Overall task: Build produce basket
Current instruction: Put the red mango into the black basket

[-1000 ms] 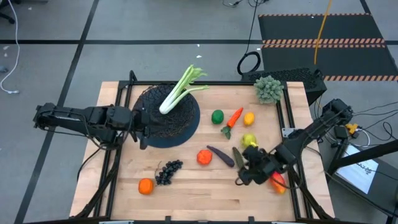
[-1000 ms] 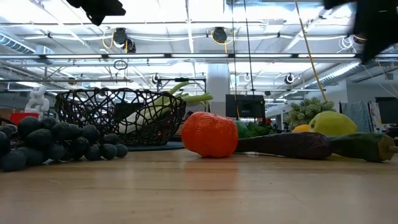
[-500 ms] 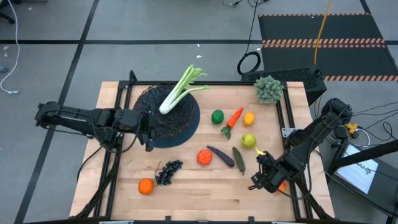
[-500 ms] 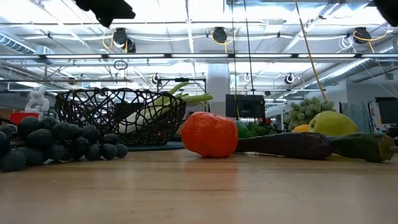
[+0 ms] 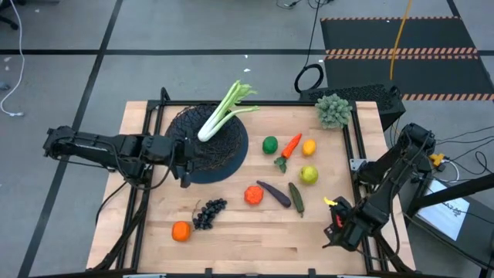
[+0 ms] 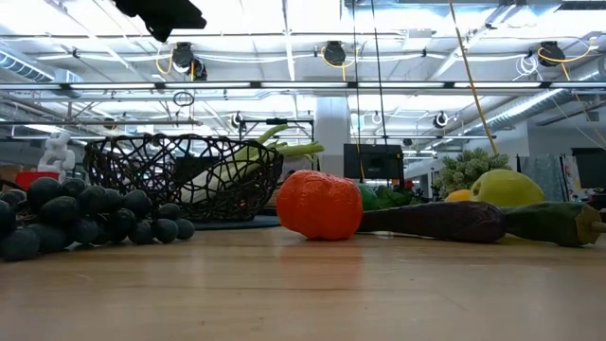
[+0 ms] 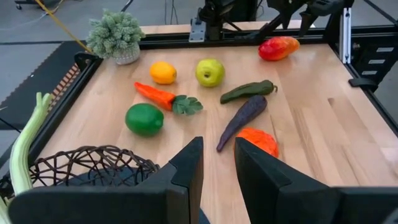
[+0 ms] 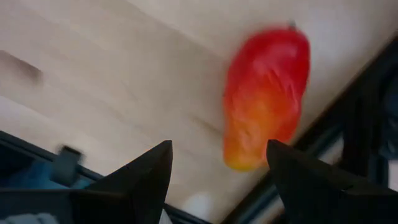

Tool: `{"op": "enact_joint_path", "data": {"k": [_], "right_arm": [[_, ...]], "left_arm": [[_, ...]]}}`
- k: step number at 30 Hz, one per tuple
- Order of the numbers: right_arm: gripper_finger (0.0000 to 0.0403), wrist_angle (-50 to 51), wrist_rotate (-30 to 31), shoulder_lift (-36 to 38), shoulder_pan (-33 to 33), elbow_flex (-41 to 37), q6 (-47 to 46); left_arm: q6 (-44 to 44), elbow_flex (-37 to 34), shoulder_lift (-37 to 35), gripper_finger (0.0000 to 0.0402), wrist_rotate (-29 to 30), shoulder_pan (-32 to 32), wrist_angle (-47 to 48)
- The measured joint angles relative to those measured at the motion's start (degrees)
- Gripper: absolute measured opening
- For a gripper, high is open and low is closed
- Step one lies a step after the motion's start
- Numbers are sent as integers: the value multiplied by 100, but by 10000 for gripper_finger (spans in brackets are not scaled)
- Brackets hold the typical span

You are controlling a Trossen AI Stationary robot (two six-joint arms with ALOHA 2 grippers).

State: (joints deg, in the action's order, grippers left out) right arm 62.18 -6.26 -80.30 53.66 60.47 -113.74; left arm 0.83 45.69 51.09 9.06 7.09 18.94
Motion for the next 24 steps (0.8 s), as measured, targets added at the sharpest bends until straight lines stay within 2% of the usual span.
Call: {"op": "enact_joint_path", "data": {"k": [5, 15, 21, 24], "right_arm": [[264, -58, 4, -184, 119, -2, 11], [336, 70, 11, -423, 121, -35, 4], [342, -659, -42, -410, 119, -502, -65], [340, -717, -129, -399, 123, -684, -66]], "left_arm": [[12, 0, 2, 93, 0, 0, -66], [10, 0, 2, 93, 2, 0, -166], [10, 0, 2, 93, 2, 0, -171], [8, 0, 2, 93, 2, 2, -253]]}}
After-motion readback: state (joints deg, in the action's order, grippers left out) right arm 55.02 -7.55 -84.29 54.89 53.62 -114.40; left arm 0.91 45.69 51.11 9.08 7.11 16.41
